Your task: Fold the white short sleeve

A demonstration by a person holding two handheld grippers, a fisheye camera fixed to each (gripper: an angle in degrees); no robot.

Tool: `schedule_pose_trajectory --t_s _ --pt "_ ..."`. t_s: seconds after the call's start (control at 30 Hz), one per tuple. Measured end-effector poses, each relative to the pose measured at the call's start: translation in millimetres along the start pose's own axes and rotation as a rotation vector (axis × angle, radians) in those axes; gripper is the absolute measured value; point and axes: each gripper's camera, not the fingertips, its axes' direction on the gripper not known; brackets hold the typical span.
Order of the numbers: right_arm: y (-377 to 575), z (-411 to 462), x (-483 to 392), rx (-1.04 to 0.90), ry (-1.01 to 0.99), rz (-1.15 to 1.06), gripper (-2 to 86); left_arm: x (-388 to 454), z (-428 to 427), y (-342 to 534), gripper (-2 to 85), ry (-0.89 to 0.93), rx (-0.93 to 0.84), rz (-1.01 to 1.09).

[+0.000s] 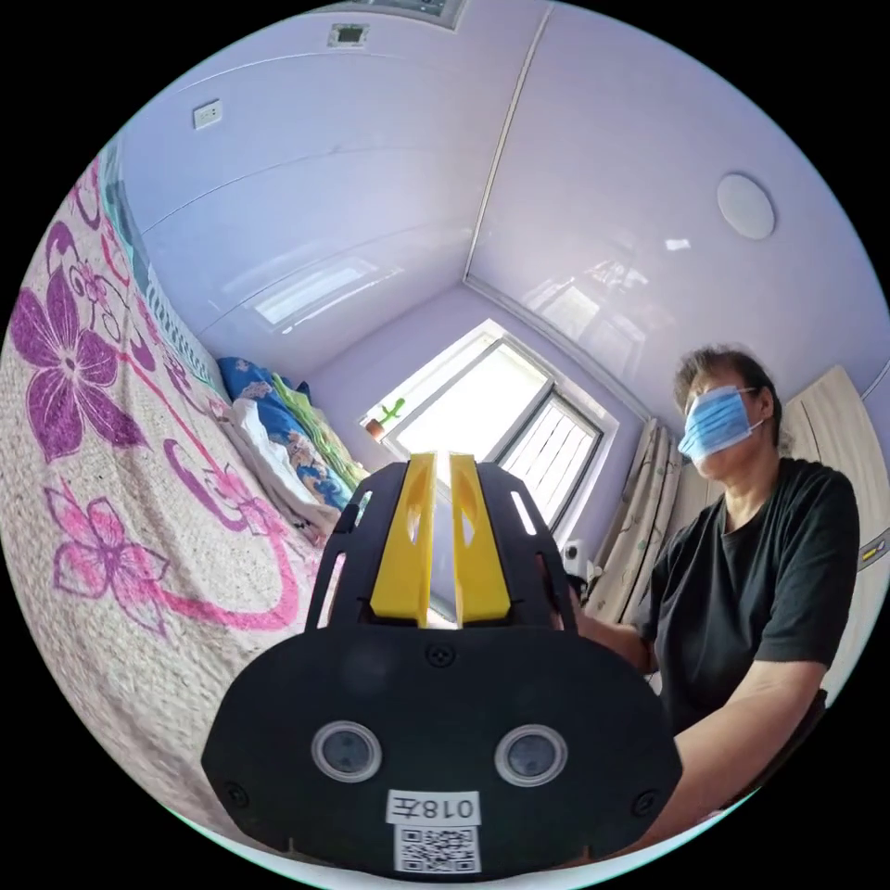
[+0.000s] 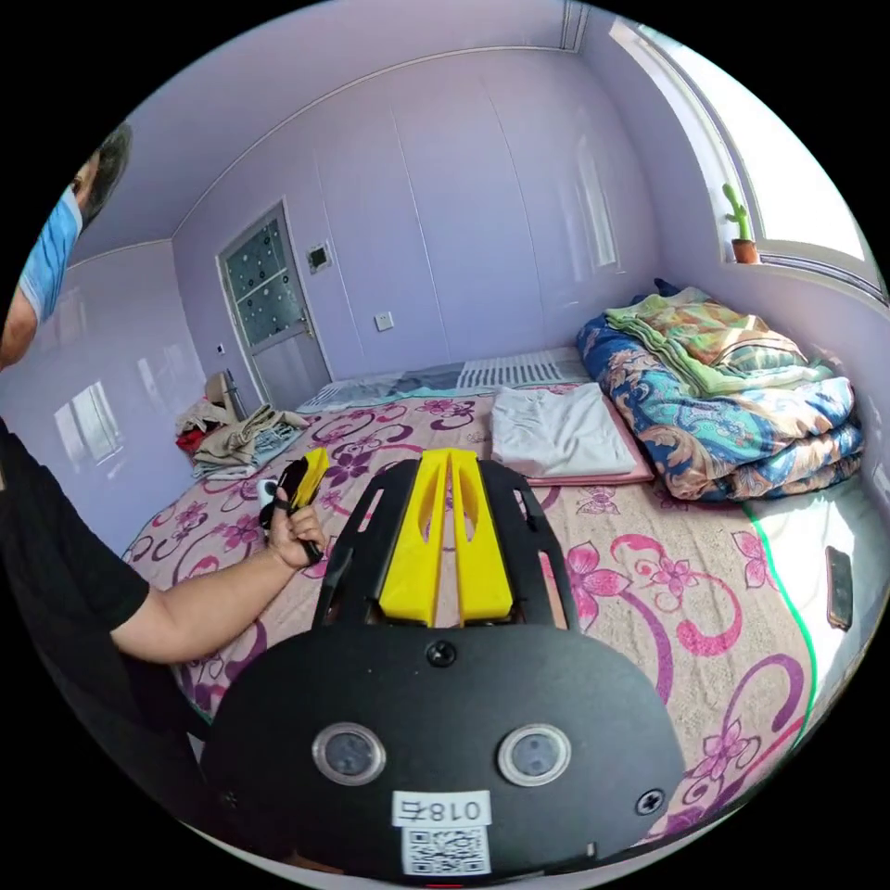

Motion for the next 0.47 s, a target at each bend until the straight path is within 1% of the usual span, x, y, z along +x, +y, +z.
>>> schedule_pose_trajectory --t_s 0.07,0.13,0.17,0.23,0.33,0.4,0.47 --pt "19.3 -19.8 1.2 -0.013 -0.079 0.015 -0.3 39.3 -3.9 -23.1 -0.9 -0.029 0.065 0.029" --pt "41.3 -35.7 22.7 -0.013 -0.296 0.137 -0.3 67.6 1.2 -45.8 -0.9 -0.059 0.057 0.05" --pt "47.0 -37.6 32.3 -0.002 -0.361 0.192 -0.3 83.3 9.8 -62.8 -0.9 -0.07 0.023 0.07" --pt "68.8 -36.5 74.2 0.078 -0.589 0.392 -0.3 103.1 30.6 -90.2 -1.0 -0.103 -0.057 0.11" --pt "85.3 -15.0 120.7 0.173 -0.817 0.513 -0.3 113.1 81.3 -134.7 -1.0 -0.13 -0.19 0.156" --pt "81.1 2.9 136.3 0.167 -0.82 0.53 -0.3 107.2 120.6 -155.3 -1.0 -0.149 -0.269 0.175" --pt "67.4 17.8 143.3 0.149 -0.748 0.506 -0.3 94.9 187.4 -166.9 -1.0 -0.187 -0.406 0.215"
